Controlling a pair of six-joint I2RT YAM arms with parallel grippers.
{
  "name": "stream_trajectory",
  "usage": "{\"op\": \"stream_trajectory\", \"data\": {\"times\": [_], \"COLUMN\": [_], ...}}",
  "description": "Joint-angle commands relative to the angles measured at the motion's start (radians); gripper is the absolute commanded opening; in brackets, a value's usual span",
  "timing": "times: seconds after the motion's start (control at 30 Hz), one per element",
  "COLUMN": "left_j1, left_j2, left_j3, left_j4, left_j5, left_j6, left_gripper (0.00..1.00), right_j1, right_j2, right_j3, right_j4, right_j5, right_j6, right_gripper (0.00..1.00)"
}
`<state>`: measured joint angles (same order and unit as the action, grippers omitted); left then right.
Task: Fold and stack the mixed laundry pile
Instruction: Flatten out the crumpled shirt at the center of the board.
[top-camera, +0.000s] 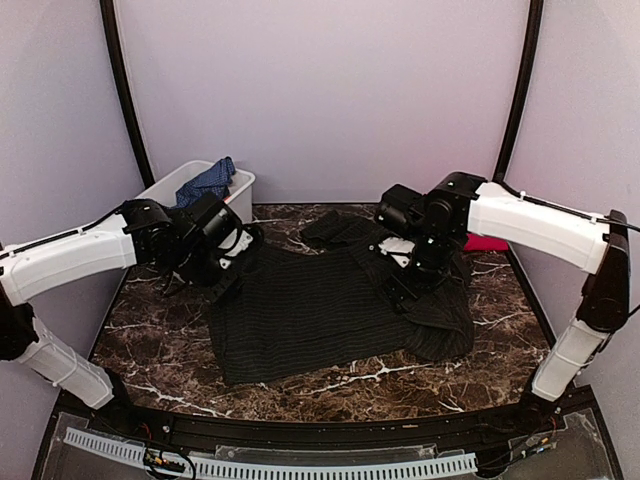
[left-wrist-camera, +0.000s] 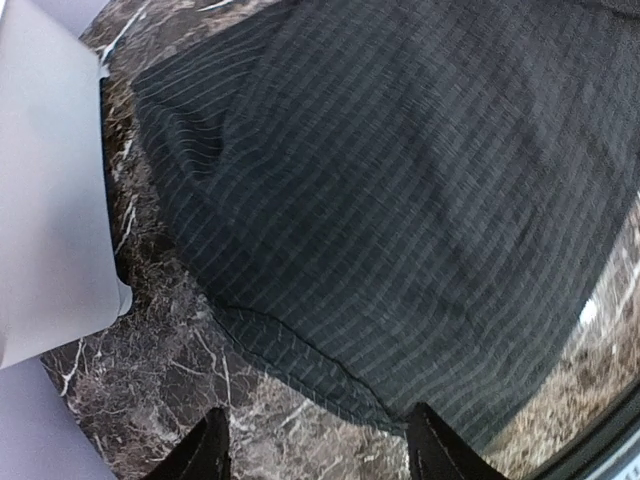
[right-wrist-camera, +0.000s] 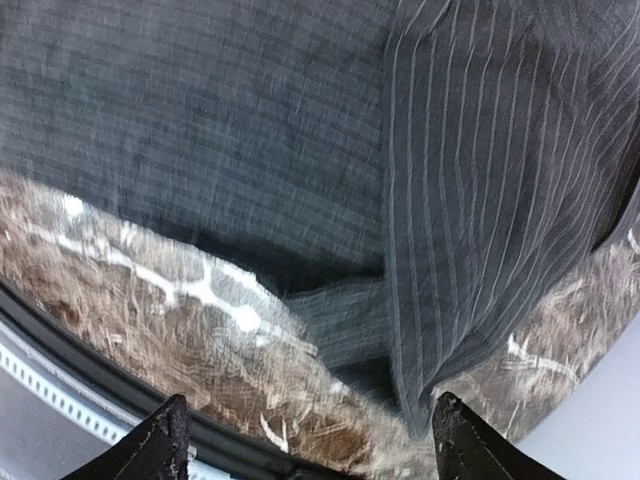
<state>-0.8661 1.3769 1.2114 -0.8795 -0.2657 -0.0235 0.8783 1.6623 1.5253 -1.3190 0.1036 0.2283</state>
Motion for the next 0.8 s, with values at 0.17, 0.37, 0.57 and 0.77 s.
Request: {"op": "stream_trajectory", "data": {"times": [0.17,0.37,0.57,0.77], "left_j1": [0.189,0.196,0.196,0.196], "left_j2": [0.244,0.374,0.422,0.389], "left_j3": [0.098,0.076,0.008,-0.083], "left_j4": [0.229,0.302,0.296,0.191], "left_j5": [0.225,0.298,0.32,0.3], "left_j6": [-0.16,-0.157,-0.176,-0.193], "left_gripper": [0.57,0.55,0.52,0.48], "right_j1": [-0.214,-0.295,-0.275,-0.14], "right_j2": [0.223,0.393,0.399,0.322], "right_j3": [0.096,0.107,-0.055,-0.231], "right_j4": [0.337,0.397,0.434,0.394], "right_j5": [-0.014,-0.09,-0.22,-0.304], "right_j6": [-0.112,-0.161,-0.141,-0.077], "right_gripper": [0.74,0.68,0.57,0.55]}}
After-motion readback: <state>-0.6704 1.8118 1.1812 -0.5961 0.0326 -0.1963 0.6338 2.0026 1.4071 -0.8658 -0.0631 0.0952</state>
